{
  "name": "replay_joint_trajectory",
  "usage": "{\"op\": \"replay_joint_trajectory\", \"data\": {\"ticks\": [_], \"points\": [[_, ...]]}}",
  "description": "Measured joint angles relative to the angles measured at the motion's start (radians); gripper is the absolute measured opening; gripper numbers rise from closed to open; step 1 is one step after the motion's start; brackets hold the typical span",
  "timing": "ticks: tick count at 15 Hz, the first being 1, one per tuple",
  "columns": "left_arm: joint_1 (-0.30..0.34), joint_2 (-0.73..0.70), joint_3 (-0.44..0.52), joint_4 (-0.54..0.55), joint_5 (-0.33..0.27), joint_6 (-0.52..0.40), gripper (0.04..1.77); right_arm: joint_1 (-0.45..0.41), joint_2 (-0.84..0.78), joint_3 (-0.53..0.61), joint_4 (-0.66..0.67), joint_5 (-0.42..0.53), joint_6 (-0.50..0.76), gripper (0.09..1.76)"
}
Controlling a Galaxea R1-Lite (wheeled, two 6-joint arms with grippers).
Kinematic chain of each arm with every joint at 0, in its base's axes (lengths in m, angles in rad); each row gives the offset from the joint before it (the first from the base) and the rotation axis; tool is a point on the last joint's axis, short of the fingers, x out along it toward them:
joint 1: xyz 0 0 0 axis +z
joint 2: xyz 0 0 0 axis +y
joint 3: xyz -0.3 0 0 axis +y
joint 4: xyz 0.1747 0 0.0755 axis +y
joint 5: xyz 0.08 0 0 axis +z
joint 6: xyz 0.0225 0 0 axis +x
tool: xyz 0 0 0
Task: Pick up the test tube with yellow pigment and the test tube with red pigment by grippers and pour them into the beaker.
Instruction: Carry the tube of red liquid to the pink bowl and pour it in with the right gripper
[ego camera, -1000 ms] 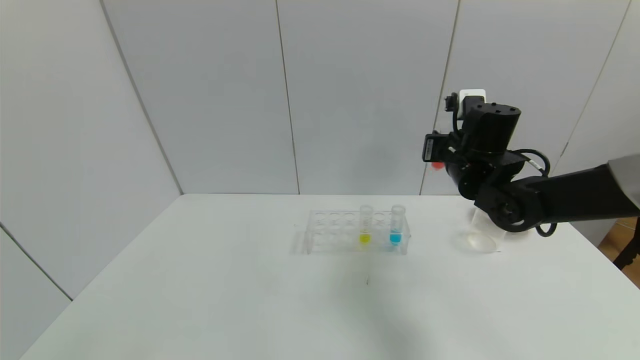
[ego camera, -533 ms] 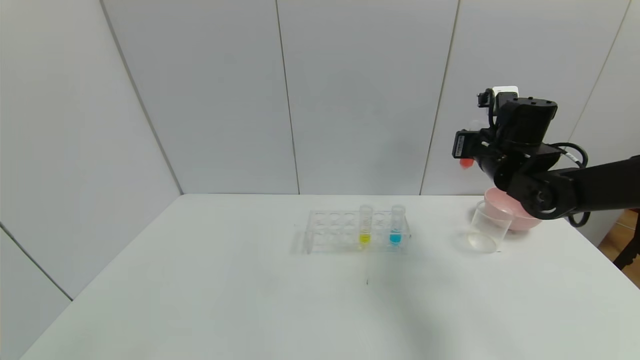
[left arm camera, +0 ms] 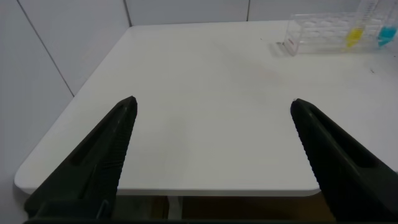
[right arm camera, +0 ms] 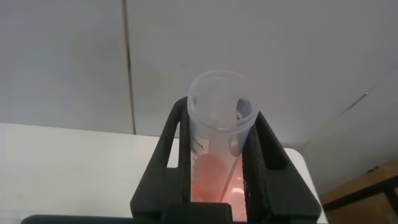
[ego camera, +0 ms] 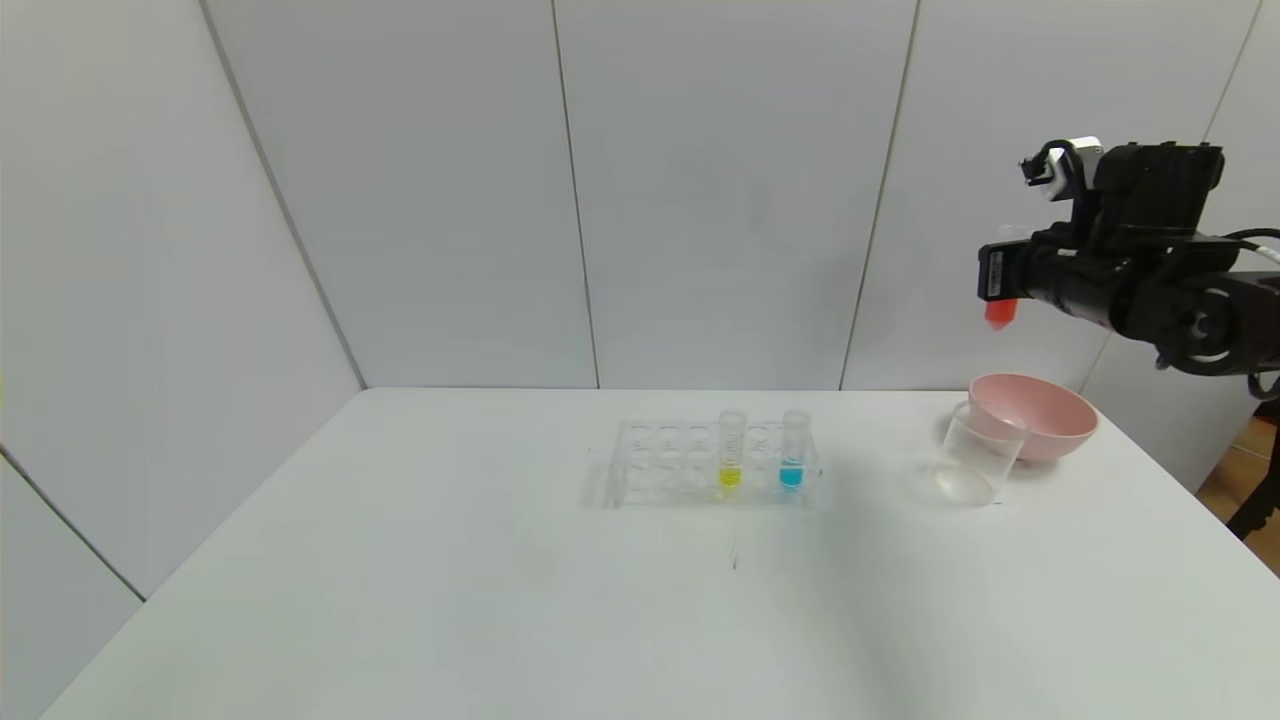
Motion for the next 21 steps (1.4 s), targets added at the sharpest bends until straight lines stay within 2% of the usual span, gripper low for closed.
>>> {"op": "replay_joint_trajectory", "data": {"ticks": [4, 8, 15, 21], "points": [[0.000, 0.000, 0.000, 0.000, 0.000, 0.000, 1.76, -0.072, -0.017, -0.081, 0.153, 0.116, -0.136, 0.53], [0.000, 0.000, 0.000, 0.000, 0.000, 0.000, 1.76, -0.107, -0.022, -0.149, 0.327, 0.195, -0.232, 0.53], [0.000, 0.000, 0.000, 0.000, 0.000, 0.000, 1.76, -0.111, -0.025, -0.191, 0.529, 0.239, -0.370, 0.53], [0.000, 0.000, 0.000, 0.000, 0.000, 0.000, 1.76, -0.108, -0.026, -0.245, 0.646, 0.257, -0.429, 0.53]]}}
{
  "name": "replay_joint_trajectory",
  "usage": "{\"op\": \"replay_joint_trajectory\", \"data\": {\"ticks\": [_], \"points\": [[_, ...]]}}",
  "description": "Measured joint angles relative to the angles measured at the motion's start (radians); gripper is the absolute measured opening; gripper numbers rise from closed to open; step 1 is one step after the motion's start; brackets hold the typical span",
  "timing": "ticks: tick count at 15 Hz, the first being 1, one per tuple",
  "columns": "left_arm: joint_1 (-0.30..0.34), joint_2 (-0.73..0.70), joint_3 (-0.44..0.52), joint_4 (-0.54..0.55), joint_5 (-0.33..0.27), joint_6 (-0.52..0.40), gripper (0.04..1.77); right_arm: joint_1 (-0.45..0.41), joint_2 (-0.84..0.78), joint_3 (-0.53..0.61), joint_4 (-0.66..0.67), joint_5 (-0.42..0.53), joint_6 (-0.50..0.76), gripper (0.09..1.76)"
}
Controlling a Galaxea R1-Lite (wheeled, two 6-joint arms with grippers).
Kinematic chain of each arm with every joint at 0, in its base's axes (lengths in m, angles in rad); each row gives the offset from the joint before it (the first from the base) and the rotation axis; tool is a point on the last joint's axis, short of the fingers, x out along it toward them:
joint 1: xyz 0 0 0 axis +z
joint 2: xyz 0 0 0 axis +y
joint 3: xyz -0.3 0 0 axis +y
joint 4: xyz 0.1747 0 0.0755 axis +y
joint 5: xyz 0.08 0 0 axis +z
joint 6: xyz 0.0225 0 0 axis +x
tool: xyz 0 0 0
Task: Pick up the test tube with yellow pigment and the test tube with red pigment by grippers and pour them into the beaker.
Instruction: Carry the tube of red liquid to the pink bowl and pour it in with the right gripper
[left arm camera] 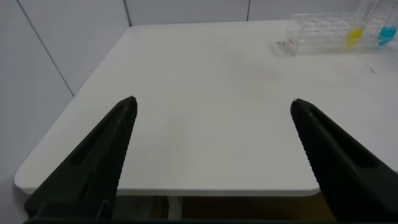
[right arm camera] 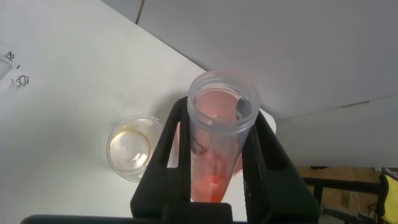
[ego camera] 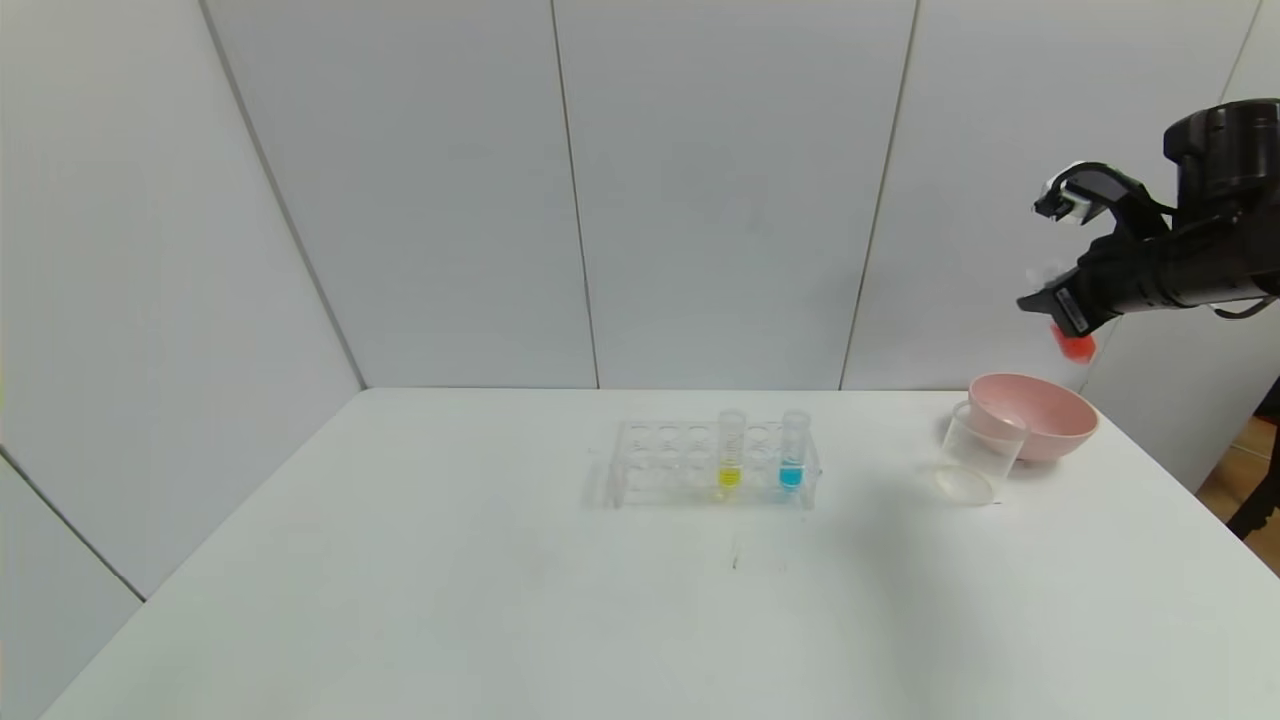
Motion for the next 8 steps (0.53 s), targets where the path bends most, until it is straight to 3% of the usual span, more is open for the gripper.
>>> {"op": "replay_joint_trajectory", "data": {"ticks": [4, 8], "points": [[0.000, 0.000, 0.000, 0.000, 0.000, 0.000, 1.76, 0.000, 0.004, -0.014, 0.062, 0.068, -0.003, 0.53], [0.000, 0.000, 0.000, 0.000, 0.000, 0.000, 1.76, -0.008, 0.023, -0.088, 0.193, 0.074, -0.053, 0.53]]}}
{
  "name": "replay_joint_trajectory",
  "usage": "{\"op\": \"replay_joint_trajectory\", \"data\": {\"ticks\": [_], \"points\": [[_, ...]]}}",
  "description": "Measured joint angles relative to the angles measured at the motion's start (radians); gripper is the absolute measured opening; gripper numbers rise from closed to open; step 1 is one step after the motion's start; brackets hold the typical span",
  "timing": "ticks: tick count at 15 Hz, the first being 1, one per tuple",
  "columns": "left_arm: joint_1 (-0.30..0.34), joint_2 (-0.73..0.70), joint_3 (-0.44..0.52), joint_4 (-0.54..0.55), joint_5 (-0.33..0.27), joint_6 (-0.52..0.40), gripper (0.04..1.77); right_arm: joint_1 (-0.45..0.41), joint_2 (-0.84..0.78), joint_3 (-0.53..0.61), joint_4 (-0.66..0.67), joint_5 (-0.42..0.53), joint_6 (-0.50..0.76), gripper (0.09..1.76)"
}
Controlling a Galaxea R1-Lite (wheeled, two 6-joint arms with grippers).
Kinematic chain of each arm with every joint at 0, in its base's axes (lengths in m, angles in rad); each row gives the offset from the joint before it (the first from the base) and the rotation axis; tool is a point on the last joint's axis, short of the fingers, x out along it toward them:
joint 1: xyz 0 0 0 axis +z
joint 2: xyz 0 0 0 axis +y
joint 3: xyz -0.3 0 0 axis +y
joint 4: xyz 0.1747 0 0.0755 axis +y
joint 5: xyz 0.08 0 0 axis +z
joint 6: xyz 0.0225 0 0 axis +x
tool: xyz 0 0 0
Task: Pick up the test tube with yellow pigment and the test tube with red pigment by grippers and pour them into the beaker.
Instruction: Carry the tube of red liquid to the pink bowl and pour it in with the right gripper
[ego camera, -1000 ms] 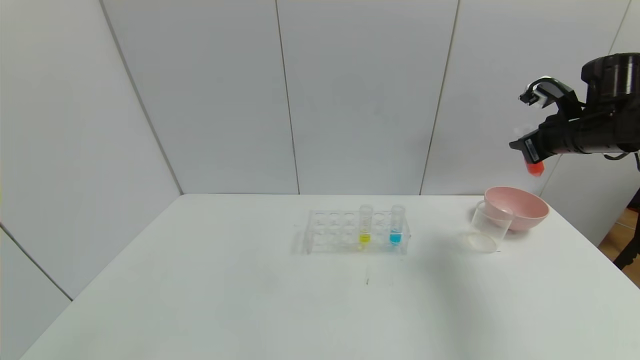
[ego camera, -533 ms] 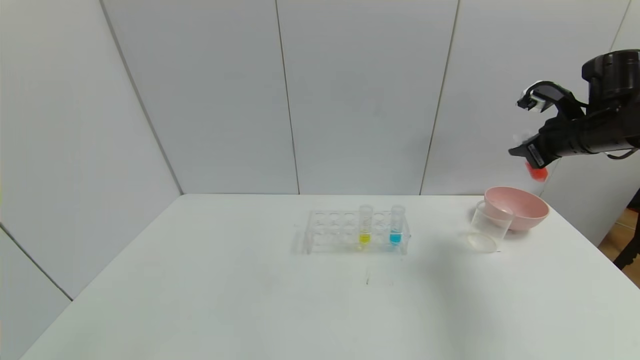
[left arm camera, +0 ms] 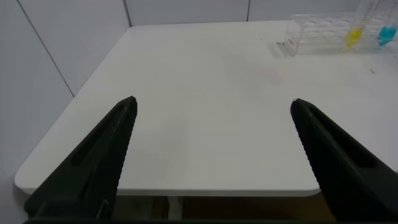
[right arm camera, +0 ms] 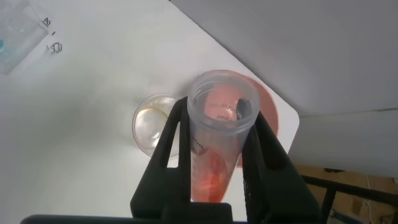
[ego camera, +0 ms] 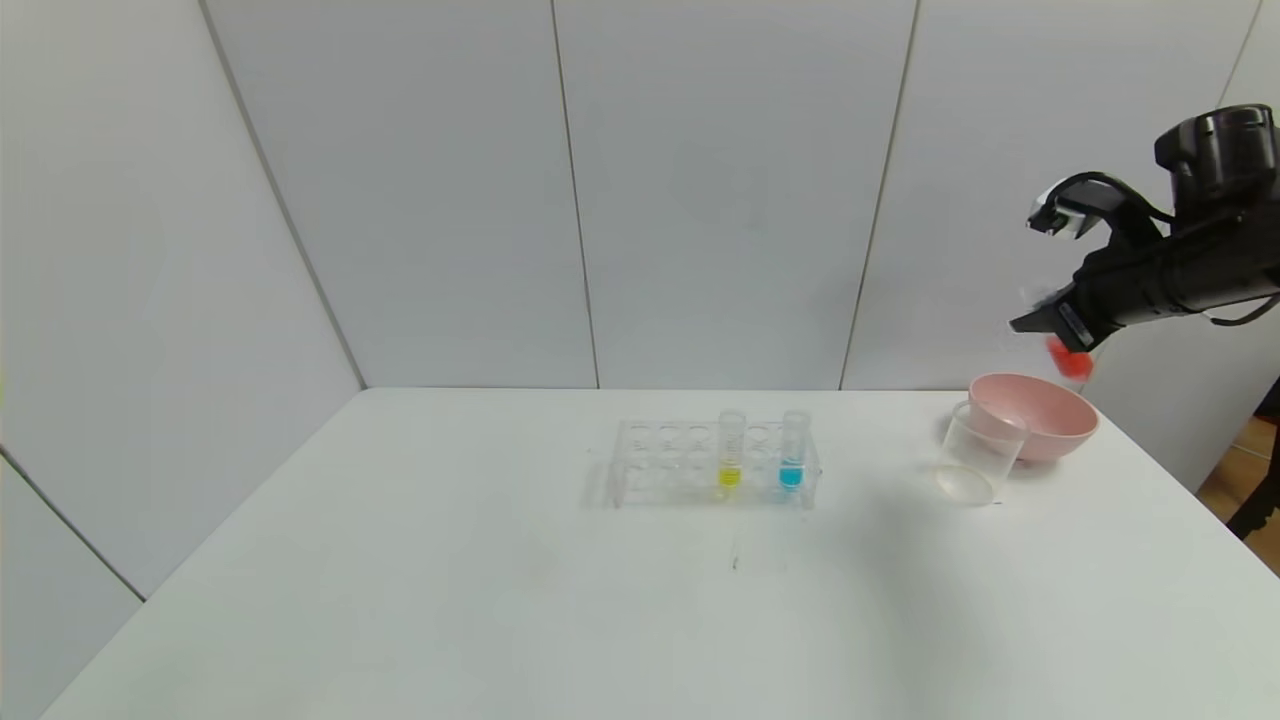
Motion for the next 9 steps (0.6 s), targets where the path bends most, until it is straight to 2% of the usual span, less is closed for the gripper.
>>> {"op": "replay_joint_trajectory", "data": {"ticks": [3, 9], "points": [[0.000, 0.000, 0.000, 0.000, 0.000, 0.000, 1.76, -0.020, 0.019, -0.061, 0.101, 0.000, -0.044, 0.53], [0.000, 0.000, 0.000, 0.000, 0.000, 0.000, 1.76, -0.045, 0.074, -0.100, 0.166, -0.010, -0.154, 0.53]]}}
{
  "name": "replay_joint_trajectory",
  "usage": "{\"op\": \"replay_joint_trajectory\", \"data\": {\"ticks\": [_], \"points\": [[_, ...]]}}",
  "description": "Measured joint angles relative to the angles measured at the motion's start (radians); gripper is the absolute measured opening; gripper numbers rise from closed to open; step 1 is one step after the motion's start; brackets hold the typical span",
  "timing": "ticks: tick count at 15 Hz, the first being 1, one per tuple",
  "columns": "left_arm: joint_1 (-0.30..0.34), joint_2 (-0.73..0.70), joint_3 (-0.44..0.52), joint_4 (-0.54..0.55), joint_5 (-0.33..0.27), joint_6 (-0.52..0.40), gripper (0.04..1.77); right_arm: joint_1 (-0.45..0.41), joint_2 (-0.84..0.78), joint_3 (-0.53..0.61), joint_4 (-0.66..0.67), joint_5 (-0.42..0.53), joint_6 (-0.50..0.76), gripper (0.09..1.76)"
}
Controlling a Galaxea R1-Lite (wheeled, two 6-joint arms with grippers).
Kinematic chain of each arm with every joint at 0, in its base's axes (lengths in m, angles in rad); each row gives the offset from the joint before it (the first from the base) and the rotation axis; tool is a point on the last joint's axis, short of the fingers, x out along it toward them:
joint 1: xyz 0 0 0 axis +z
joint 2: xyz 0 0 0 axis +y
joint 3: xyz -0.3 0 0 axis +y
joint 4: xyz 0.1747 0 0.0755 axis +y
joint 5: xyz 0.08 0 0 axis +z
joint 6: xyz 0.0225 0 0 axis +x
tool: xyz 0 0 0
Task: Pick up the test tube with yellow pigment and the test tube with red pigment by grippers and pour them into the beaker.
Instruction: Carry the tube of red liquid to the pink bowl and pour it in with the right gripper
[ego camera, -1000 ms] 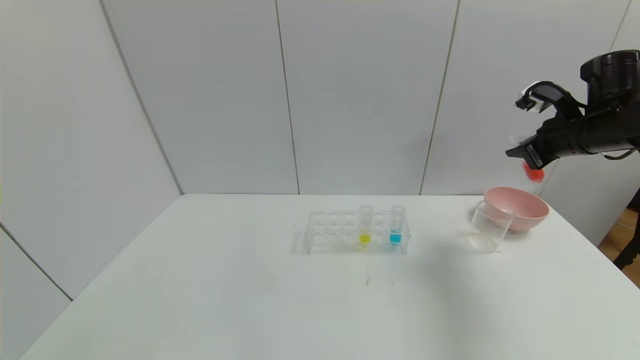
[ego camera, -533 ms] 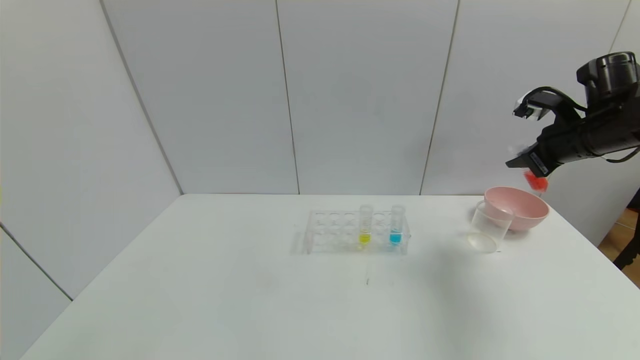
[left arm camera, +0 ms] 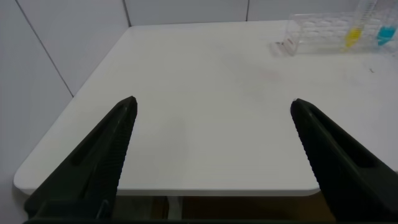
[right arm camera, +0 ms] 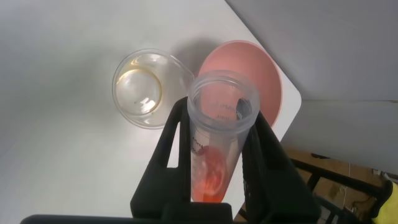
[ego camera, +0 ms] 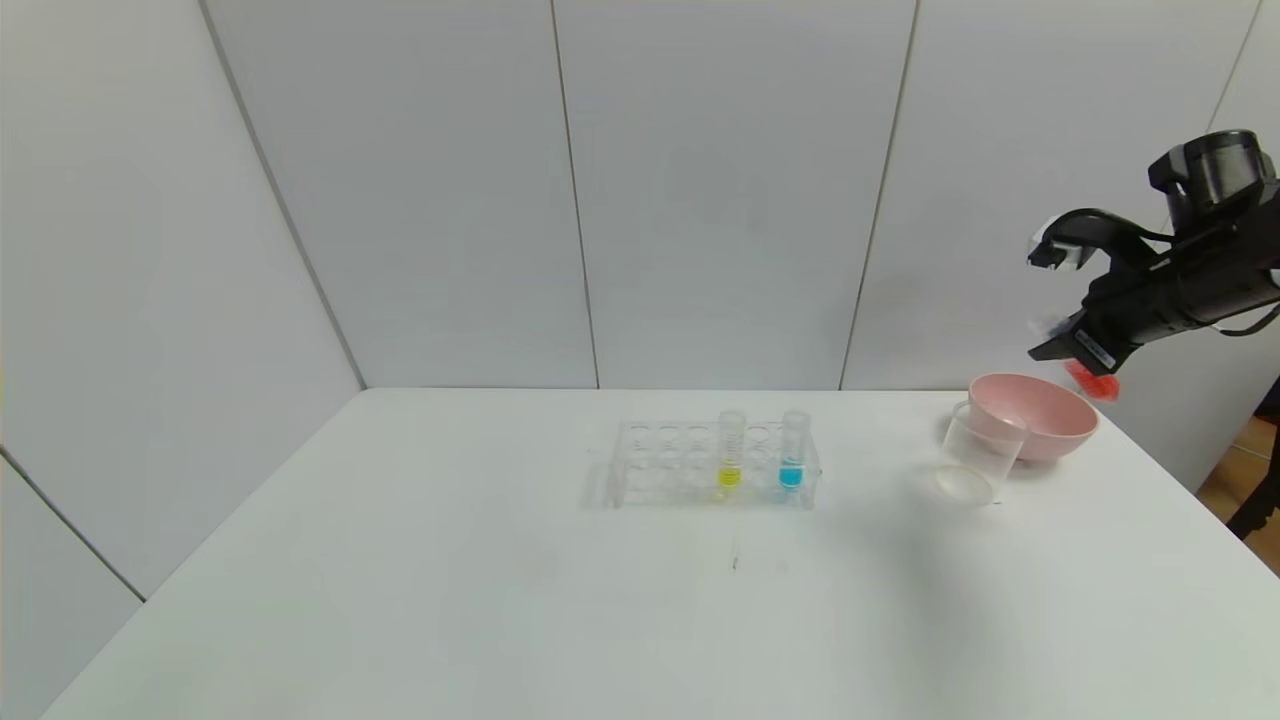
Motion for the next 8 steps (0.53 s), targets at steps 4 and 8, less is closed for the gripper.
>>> {"op": "replay_joint_trajectory", "data": {"ticks": [4, 8], "points": [[0.000, 0.000, 0.000, 0.000, 0.000, 0.000, 1.76, -0.002, 0.018, -0.005, 0.063, -0.012, -0.080, 0.53], [0.000, 0.000, 0.000, 0.000, 0.000, 0.000, 1.76, -0.001, 0.025, -0.010, 0.103, -0.090, -0.155, 0.53]]}}
